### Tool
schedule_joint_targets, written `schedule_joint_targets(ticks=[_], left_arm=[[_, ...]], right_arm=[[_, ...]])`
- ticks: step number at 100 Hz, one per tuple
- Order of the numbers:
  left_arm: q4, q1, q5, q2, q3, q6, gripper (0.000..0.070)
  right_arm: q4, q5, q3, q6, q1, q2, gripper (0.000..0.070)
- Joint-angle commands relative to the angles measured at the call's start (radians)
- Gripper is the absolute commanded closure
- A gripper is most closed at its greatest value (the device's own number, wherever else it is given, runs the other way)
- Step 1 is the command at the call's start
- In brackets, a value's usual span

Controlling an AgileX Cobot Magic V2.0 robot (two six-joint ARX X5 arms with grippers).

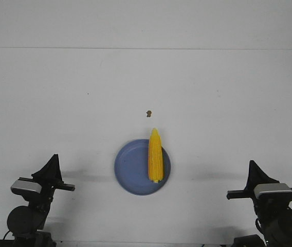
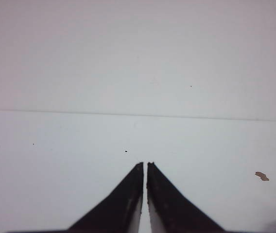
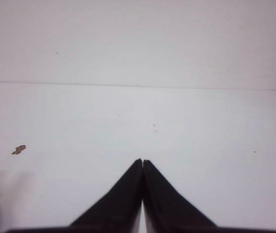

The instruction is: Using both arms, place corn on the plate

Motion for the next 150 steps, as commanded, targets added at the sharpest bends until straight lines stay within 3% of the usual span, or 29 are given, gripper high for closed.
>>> schedule_joint_targets(ticks=[1,16,51,79,97,150], left_arm=[[0.011,0.002,-0.003,-0.001,-0.019,0.016,0.0688],[0.011,0.002,-0.003,-0.001,-0.019,0.016,0.0688],[0.010,0.002,-0.003,-0.001,-0.019,0.016,0.0688],[0.010,0.002,-0.003,-0.001,-0.019,0.016,0.0688],[0.010,0.002,-0.003,-0.001,-0.019,0.016,0.0688],[0.010,0.002,-0.003,-0.001,-0.019,0.016,0.0688]], right_arm=[[0.020,0.000,0.005,-0.002,0.001,0.003,0.0700],[0.068,0.042,-0.043,-0.028,-0.012,-0.031,0.0700],[0.380,0.039,-0.344,-0.023,-0.048,-0.173,0.0700],[0.553,-0.093,-0.489,-0.017,-0.132,-0.173,0.0700],[0.621,-0.100,-0.545,-0.010,-0.175,-0.173,0.0700],[0.622,-0.098,-0.545,-0.019,-0.177,-0.173,0.0700]])
